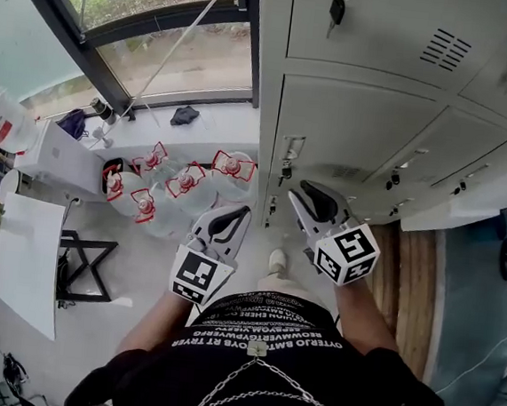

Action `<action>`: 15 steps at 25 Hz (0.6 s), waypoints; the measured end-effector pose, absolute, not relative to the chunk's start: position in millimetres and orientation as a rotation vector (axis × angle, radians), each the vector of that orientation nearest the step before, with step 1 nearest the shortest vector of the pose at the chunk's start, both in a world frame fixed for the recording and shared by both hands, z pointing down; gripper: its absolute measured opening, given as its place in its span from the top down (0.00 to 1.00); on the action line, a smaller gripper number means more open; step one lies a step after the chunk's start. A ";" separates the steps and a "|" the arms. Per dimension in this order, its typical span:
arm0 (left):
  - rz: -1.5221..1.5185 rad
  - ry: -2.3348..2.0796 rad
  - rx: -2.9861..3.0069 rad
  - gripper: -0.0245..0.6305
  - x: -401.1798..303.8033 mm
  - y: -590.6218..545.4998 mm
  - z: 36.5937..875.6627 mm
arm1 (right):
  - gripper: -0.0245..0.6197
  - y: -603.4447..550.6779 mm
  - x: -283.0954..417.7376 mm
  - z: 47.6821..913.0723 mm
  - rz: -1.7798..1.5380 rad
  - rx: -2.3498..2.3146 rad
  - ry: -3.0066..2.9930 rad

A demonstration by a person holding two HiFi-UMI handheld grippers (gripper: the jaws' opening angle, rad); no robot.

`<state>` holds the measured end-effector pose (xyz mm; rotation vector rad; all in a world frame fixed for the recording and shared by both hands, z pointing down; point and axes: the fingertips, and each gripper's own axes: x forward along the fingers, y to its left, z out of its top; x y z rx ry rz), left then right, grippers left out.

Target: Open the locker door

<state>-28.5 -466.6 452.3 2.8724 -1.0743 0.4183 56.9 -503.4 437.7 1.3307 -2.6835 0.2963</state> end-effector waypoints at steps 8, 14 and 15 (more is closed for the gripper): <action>0.444 -1.084 2.818 0.96 -17.3 -504.3 472.2 | 0.81 -563.6 55.7 448.4 0.302 1.280 -2.691; 0.463 -1.100 2.788 0.96 -17.1 -510.6 479.9 | 0.78 -582.4 45.2 453.0 0.307 1.266 -2.692; 0.467 -1.108 2.782 0.96 -19.3 -510.4 480.5 | 0.78 -584.7 44.4 453.5 0.307 1.277 -2.687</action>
